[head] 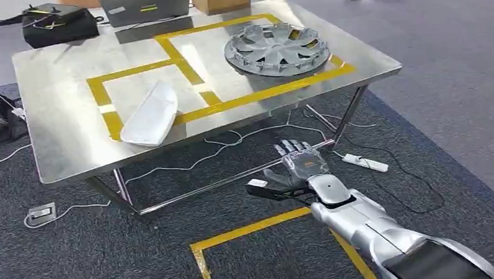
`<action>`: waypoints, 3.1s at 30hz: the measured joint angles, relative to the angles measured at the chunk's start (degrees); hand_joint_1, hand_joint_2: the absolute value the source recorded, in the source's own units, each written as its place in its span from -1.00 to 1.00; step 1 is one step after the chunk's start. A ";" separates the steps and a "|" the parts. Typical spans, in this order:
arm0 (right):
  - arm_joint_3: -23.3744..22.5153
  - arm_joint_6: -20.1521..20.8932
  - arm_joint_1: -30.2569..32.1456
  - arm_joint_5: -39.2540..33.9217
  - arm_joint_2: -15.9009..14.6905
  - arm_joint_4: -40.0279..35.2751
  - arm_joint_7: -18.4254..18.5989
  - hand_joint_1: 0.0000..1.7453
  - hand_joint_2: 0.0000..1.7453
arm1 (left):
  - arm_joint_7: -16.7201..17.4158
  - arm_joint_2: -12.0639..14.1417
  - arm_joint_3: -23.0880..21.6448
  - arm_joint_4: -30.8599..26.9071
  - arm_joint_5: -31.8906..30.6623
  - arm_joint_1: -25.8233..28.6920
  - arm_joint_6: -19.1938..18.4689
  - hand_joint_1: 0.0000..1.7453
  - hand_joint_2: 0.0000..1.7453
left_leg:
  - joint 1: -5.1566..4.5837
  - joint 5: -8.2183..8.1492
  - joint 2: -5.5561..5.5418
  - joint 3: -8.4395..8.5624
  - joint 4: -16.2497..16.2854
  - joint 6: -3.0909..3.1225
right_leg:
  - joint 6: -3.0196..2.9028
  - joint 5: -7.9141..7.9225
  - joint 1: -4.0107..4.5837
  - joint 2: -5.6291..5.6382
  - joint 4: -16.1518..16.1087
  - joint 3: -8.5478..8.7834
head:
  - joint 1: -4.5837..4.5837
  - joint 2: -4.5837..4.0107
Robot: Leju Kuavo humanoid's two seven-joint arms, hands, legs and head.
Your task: Take the parts from the cabinet and place them on the table.
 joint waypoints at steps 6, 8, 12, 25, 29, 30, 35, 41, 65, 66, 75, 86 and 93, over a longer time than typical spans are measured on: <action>-1.18 -0.66 0.20 -0.59 -0.52 0.13 0.44 -1.00 -1.00 | -0.02 -0.02 0.00 0.00 -0.02 -0.03 -0.02 -1.00 -1.00 | -0.24 3.41 0.07 -3.90 0.36 -1.25 | -0.55 2.20 0.17 0.26 -19.70 16.75 | -0.09 0.00; -2.43 -1.49 1.32 -1.86 -1.36 0.15 0.39 -1.00 -1.00 | 0.00 0.02 0.00 0.00 -0.02 0.07 0.00 -1.00 -1.00 | -0.09 4.87 0.02 -4.01 -0.11 -1.74 | -0.86 2.88 0.39 0.38 -19.24 15.93 | 0.05 0.00; -6.50 -3.98 5.42 -7.02 -3.21 0.22 -1.56 -1.00 -1.00 | -0.07 -0.07 0.02 0.02 0.09 0.41 0.22 -1.00 -1.00 | -0.01 -0.03 -0.11 -5.90 3.41 -3.13 | -2.99 4.87 0.04 -0.16 -19.50 14.26 | -0.39 0.00; -27.63 -5.86 23.86 -22.43 -5.79 4.15 -8.20 -1.00 -1.00 | -1.05 -1.09 0.09 0.02 0.59 0.59 0.50 -1.00 -1.00 | -1.01 -2.24 -0.06 3.91 -1.44 -0.02 | -1.17 10.61 0.56 -0.51 -19.76 8.66 | -0.44 0.00; -29.44 -5.53 24.79 -22.36 -5.90 5.07 -7.96 -1.00 -1.00 | -1.18 -1.25 0.11 0.02 0.61 0.51 0.46 -1.00 -1.00 | -0.61 -0.05 0.25 1.88 -1.64 0.66 | -0.11 -0.63 0.25 -0.17 -7.54 4.82 | -0.11 0.00; -29.75 -5.51 24.82 -22.32 -5.90 5.25 -7.96 -1.00 -1.00 | -1.25 -1.33 0.11 0.02 0.61 0.52 0.46 -1.00 -1.00 | -0.60 0.58 0.28 1.17 -1.62 0.59 | 0.11 -2.44 0.23 -0.18 -3.19 3.98 | -0.13 0.00; -30.69 -5.44 24.88 -22.32 -5.92 5.70 -7.98 -1.00 -1.00 | -1.36 -1.44 0.11 0.02 0.61 0.42 0.46 -1.00 -1.00 | 0.15 3.41 0.36 -2.79 -0.68 -0.81 | 1.67 4.52 -0.87 -0.13 -13.36 14.79 | -0.11 0.00; -31.67 -1.96 25.81 -23.41 -5.62 6.62 -5.40 -1.00 -1.00 | -1.38 -1.31 0.13 0.02 0.68 0.39 0.50 -1.00 -1.00 | 0.10 5.22 0.11 -4.27 0.03 -2.29 | -1.58 2.36 -0.59 0.32 -18.57 16.20 | 0.02 0.00; -42.12 9.20 35.69 -29.90 0.37 12.13 5.62 -1.00 -1.00 | 0.98 -2.67 0.50 0.02 1.25 0.13 -2.40 -1.00 -1.00 | -1.07 0.01 -1.01 2.29 -1.90 0.16 | 0.45 3.12 -0.28 0.72 -14.41 13.40 | 0.13 0.00; -42.12 9.44 35.56 -29.77 0.55 12.13 5.55 -1.00 -1.00 | 1.44 -2.86 0.50 0.02 1.03 -0.05 -2.40 -1.00 -1.00 | -1.03 0.36 -1.30 1.80 -1.36 -0.17 | 0.52 2.54 -0.64 3.24 -19.67 17.00 | 0.20 0.00; -43.91 9.01 35.71 -32.74 1.44 12.33 4.11 -1.00 -1.00 | 2.25 -3.52 0.50 0.02 0.81 -0.15 -2.40 -1.00 -1.00 | -0.60 -7.30 -0.65 -5.06 12.02 -2.66 | -2.91 4.73 -0.32 0.60 -19.92 15.25 | -0.63 0.00; -49.75 7.47 35.64 -37.92 1.42 12.33 -2.45 -1.00 -1.00 | 2.43 -3.78 0.52 0.02 1.05 0.22 -2.12 -1.00 -1.00 | -0.59 -2.05 -0.45 4.01 -1.07 -1.80 | -2.50 6.42 0.17 -0.10 -19.57 13.13 | -0.70 0.00; -51.82 7.36 35.39 -39.23 1.44 12.35 -5.77 -1.00 -1.00 | 2.43 -3.80 0.85 0.02 1.40 0.23 -1.86 -1.00 -1.00 | -0.53 -0.57 -0.99 3.02 -1.58 1.06 | 0.25 1.15 -0.30 -0.18 -11.81 9.30 | -0.50 0.00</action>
